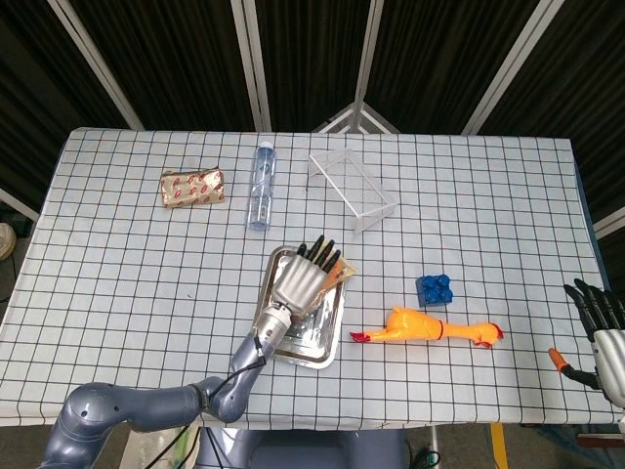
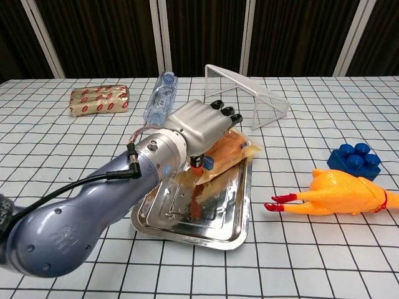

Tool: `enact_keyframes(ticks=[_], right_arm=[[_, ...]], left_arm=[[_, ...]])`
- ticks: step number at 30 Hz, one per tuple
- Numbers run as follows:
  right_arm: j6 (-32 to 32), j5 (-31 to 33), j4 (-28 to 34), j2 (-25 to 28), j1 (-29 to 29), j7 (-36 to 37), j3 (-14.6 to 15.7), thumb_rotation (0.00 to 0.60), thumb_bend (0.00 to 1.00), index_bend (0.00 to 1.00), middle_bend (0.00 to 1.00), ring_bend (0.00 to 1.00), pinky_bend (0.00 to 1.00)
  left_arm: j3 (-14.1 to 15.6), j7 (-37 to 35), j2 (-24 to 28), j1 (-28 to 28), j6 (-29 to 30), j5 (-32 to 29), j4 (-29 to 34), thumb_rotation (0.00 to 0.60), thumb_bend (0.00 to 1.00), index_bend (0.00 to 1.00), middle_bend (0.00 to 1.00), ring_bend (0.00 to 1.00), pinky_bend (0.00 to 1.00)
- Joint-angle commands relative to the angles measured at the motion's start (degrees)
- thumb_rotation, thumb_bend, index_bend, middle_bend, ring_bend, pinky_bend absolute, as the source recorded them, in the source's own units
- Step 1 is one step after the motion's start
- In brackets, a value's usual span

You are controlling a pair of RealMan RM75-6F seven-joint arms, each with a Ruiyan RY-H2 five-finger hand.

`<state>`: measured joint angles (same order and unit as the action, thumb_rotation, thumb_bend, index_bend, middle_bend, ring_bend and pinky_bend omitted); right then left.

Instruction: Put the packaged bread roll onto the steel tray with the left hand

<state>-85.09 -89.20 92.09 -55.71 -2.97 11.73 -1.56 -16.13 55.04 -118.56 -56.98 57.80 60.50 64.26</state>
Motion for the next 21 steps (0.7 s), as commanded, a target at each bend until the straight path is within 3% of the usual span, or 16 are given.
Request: enact_keyframes(ticks=[1,7,14,17,21], right_arm=[[0.50,0.50,0.45,-0.46,-0.06,-1.59,0.04,0.600,0.33,0.00,0.00,0.00,0.00],[0.56,1.31,1.53,-1.15,0.10,-4.83,-0.07,0.600,0.33,0.00,0.00,0.00,0.00],[-0.72,0.71,2.92,-2.02,0.85,-8.61,0.31,0.600,0.33,0.00,0.00,0.00,0.00],[-1.69,0.17,3.36,-2.25,1.34,-9.54,0.48,0.600,0.33,0.00,0.00,0.00,0.00],[-3.21,-1.09,3.90,-2.67,2.09,-10.87,0.91,0.600,0.33,0.00,0.00,0.00,0.00]], left_arm=[[2.11,-1.86,5.31,2.35,1.97,2.57,9.20,0.600,0.01,0.00,0.00,0.00,0.20],[7.14,-0.05,18.64,8.73,9.21,6.76,30.02,0.600,0.01,0.00,0.00,0.00,0.20],[15.67,2.91,34.61,18.59,21.58,14.00,47.82,0.600,0.01,0.00,0.00,0.00,0.19],[20.79,0.16,39.95,24.82,28.79,18.87,49.68,0.600,0.01,0.00,0.00,0.00,0.15],[27.94,-11.53,43.64,37.24,42.12,24.15,43.24,0.600,0.01,0.00,0.00,0.00,0.11]])
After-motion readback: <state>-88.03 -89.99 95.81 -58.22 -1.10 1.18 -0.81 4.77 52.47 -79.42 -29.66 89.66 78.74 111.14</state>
